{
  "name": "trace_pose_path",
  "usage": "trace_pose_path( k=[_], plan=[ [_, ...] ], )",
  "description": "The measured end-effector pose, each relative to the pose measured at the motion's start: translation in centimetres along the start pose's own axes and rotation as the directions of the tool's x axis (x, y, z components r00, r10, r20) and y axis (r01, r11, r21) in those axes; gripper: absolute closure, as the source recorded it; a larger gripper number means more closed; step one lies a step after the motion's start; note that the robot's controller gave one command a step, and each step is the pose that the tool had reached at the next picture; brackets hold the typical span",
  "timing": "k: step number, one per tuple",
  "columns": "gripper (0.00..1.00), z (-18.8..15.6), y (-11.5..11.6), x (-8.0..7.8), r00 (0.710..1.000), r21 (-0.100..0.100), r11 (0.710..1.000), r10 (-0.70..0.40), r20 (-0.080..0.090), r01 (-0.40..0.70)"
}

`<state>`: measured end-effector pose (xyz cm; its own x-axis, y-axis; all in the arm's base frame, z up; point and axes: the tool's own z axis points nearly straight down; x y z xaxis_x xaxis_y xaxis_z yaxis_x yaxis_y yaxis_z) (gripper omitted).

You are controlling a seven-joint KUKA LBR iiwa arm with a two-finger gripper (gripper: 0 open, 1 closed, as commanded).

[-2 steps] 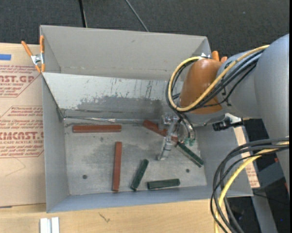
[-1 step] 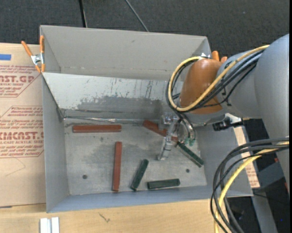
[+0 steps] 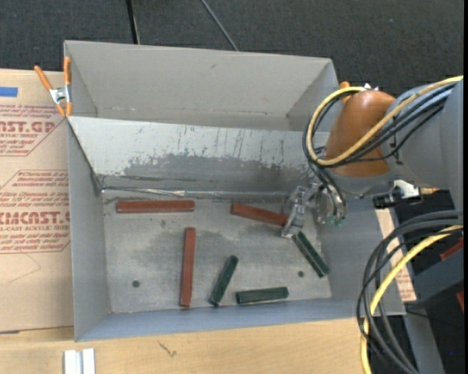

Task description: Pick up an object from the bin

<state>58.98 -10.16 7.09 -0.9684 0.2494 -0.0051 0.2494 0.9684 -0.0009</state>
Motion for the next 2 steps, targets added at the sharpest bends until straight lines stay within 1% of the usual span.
trace_pose_path(
  k=[1, 2],
  plan=[
    [1.0, 0.0, 0.0, 0.0, 1.0, 0.0, 1.0, 0.0, 0.0, 0.0],
    [1.0, -14.9, 1.7, 0.3, 0.999, -0.002, 0.999, 0.035, 0.0, -0.035]
  ],
)
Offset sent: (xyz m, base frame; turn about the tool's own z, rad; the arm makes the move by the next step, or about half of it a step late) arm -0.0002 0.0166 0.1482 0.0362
